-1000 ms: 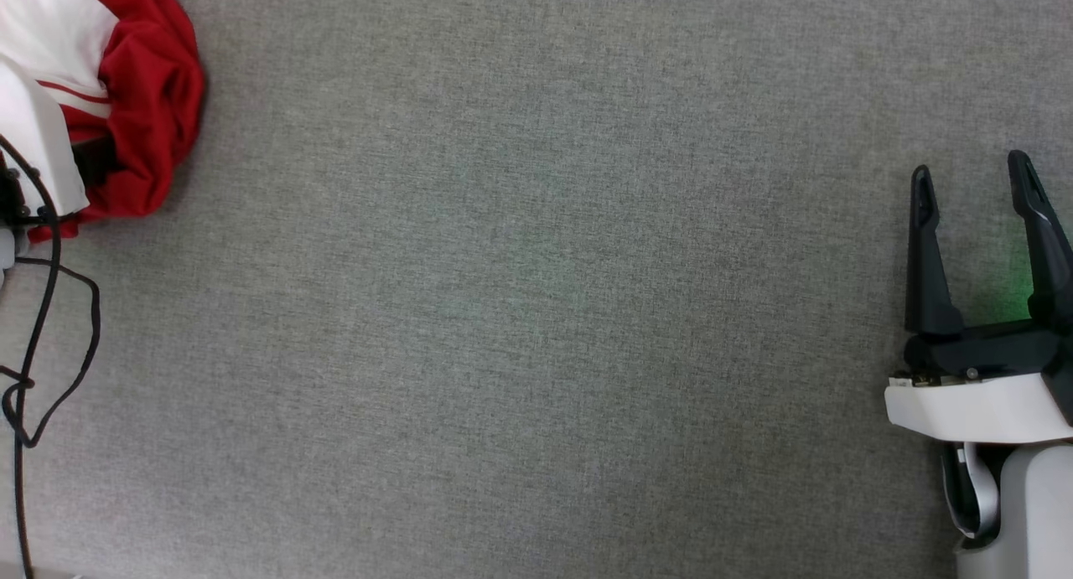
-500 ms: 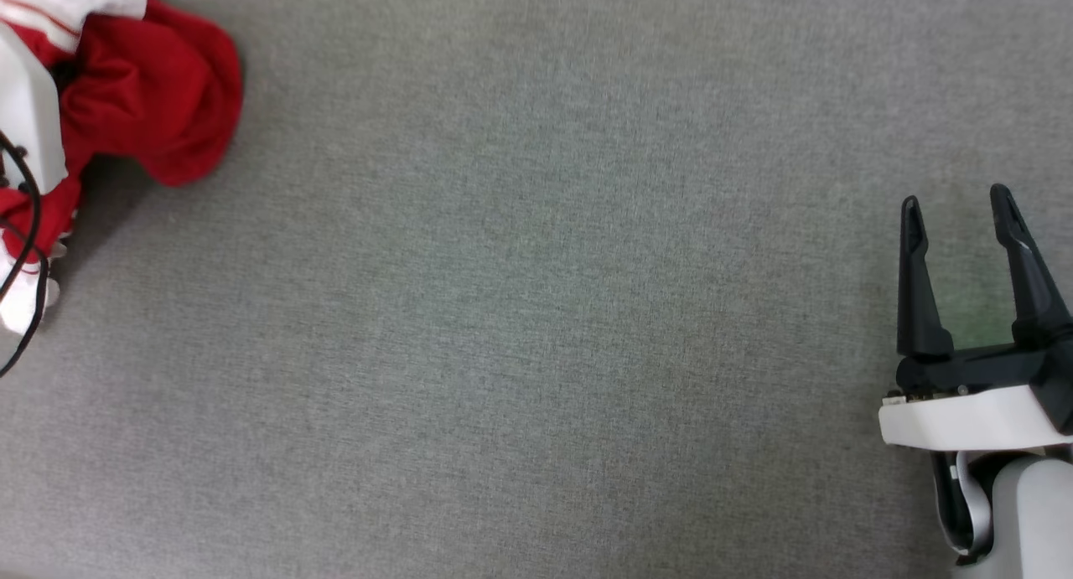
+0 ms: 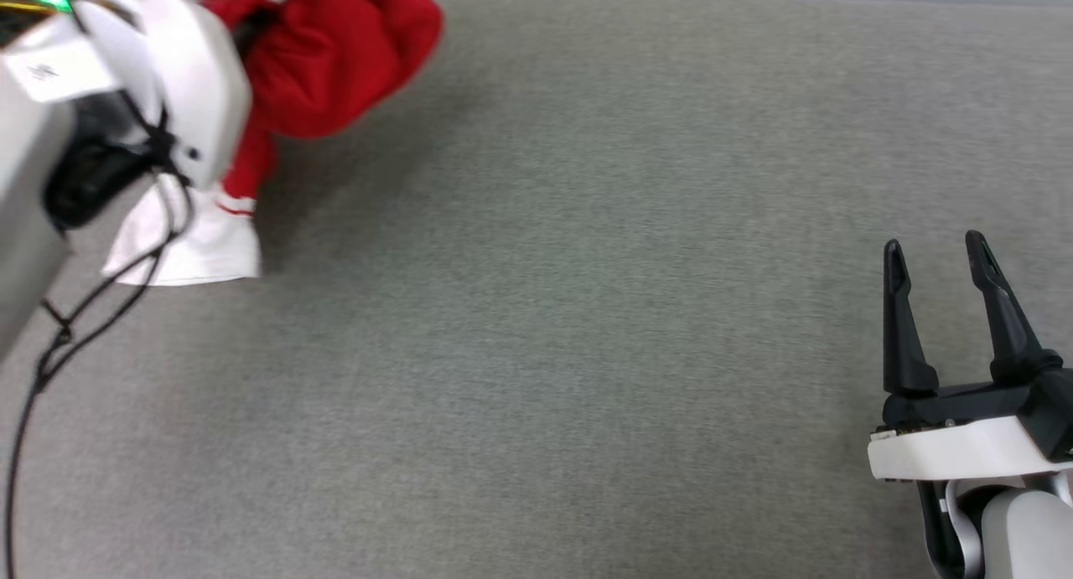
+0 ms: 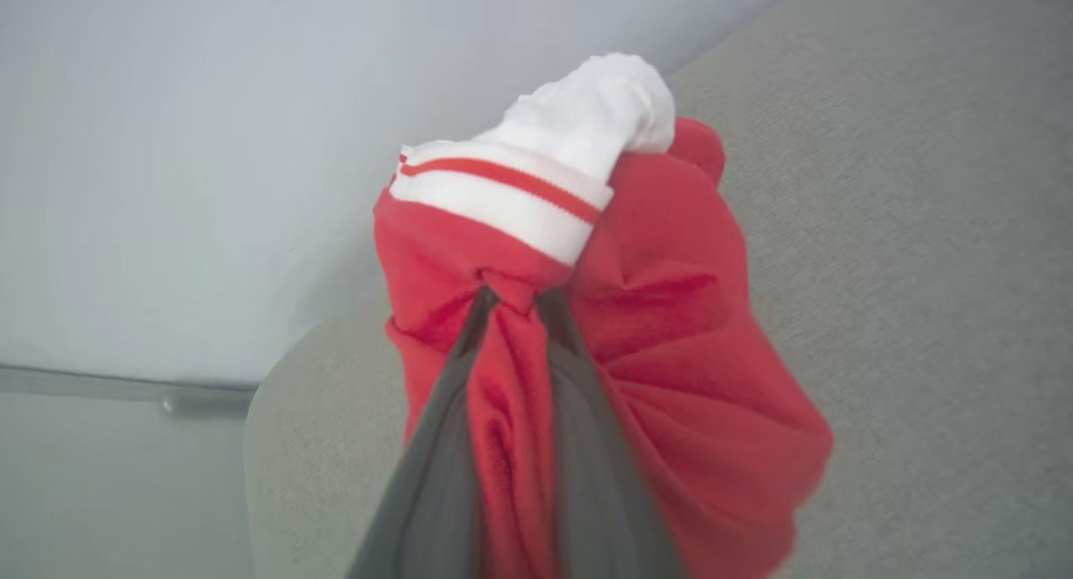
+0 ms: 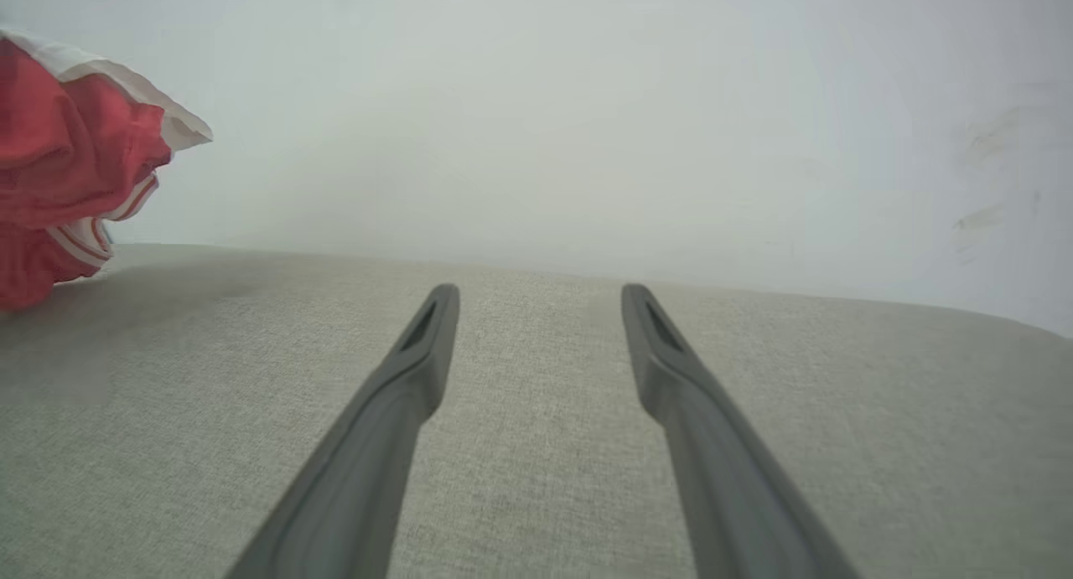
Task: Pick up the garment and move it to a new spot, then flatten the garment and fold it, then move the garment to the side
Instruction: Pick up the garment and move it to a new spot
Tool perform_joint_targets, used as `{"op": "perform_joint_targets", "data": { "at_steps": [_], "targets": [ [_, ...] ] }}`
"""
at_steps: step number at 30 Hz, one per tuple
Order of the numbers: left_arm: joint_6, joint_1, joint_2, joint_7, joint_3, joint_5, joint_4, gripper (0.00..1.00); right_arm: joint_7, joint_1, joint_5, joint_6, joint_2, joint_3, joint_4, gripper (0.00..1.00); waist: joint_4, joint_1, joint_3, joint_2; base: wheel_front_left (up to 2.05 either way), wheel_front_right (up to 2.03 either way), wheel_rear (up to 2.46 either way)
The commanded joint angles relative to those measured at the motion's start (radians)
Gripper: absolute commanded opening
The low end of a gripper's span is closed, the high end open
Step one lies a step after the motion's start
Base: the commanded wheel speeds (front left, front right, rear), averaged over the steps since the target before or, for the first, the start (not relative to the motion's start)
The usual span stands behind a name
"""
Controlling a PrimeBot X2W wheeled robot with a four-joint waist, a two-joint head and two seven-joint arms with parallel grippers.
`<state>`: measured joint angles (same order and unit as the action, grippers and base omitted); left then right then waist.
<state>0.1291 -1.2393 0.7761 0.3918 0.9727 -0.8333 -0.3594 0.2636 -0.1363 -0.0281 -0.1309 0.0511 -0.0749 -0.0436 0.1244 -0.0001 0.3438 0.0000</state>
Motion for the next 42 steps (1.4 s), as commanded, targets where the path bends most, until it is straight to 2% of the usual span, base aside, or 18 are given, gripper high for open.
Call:
{"op": "perform_joint_targets", "data": {
  "at_steps": [1, 6, 13, 21, 25, 30, 33, 34, 35, 40, 42],
  "targets": [
    [0.000, -0.015, -0.010, -0.006, 0.007, 0.005, 0.010, 0.00, 0.002, 0.011, -0.010, 0.000, -0.002, -0.002, 0.001, 1.00, -0.032, 0.0001, -0.014, 0.0000, 0.00, 0.00, 0.00],
    [0.000, -0.024, -0.091, -0.032, 0.077, 0.015, 0.061, 0.00, 0.002, 0.002, -0.029, 0.000, -0.002, -0.006, -0.002, 1.00, -0.105, 0.0001, -0.007, 0.0000, 0.00, 0.00, 0.00],
    [0.000, -0.021, -0.242, -0.119, 0.184, 0.031, 0.065, 0.00, 0.002, -0.002, -0.063, 0.000, -0.002, 0.002, 0.002, 1.00, -0.193, 0.0001, 0.012, 0.0000, 0.00, 0.00, 0.00],
    [0.000, 0.075, -0.431, -0.207, 0.296, 0.058, -0.004, 0.00, 0.002, -0.006, -0.079, 0.000, -0.002, -0.009, -0.006, 1.00, -0.231, 0.0001, 0.038, 0.0000, 0.00, 0.00, 0.00],
    [0.000, 0.196, -0.511, -0.180, 0.308, 0.114, -0.007, 0.00, 0.002, -0.011, -0.079, 0.000, -0.002, -0.011, -0.006, 1.00, -0.233, 0.0001, 0.044, 0.0000, 0.00, 0.00, 0.00],
    [0.000, 0.345, -0.556, -0.103, 0.307, 0.190, 0.035, 0.00, 0.002, -0.016, -0.076, 0.000, -0.002, -0.014, 0.002, 1.00, -0.226, 0.0001, 0.041, 0.0000, 0.00, 0.00, 0.00],
    [0.000, 0.376, -0.562, -0.108, 0.308, 0.201, 0.044, 0.00, 0.002, -0.010, -0.071, 0.000, -0.002, -0.015, 0.008, 1.00, -0.214, 0.0001, 0.028, 0.0000, 0.00, 0.00, 0.00],
    [0.000, 0.372, -0.561, -0.123, 0.307, 0.203, 0.040, 0.40, 0.002, -0.006, -0.071, 0.000, -0.002, -0.015, 0.011, 1.00, -0.209, 0.0001, 0.021, 0.0000, 0.00, 0.00, 0.00],
    [0.000, 0.348, -0.565, -0.186, 0.307, 0.200, 0.025, 1.00, 0.002, 0.005, -0.069, 0.000, -0.002, -0.017, 0.016, 1.00, -0.198, 0.0001, 0.004, 0.0000, 0.00, 0.00, 0.00],
    [-0.002, 0.323, -0.584, -0.372, 0.270, 0.178, -0.011, 1.00, 0.002, 0.033, -0.061, 0.000, -0.002, -0.020, 0.027, 1.00, -0.171, 0.0001, -0.052, 0.0000, 0.00, 0.00, 0.00],
    [-0.025, 0.326, -0.583, -0.444, 0.241, 0.188, -0.013, 1.00, 0.002, 0.046, -0.055, 0.000, -0.002, -0.021, 0.030, 1.00, -0.160, 0.0001, -0.074, 0.0000, 0.00, 0.00, 0.00]
  ]
}}
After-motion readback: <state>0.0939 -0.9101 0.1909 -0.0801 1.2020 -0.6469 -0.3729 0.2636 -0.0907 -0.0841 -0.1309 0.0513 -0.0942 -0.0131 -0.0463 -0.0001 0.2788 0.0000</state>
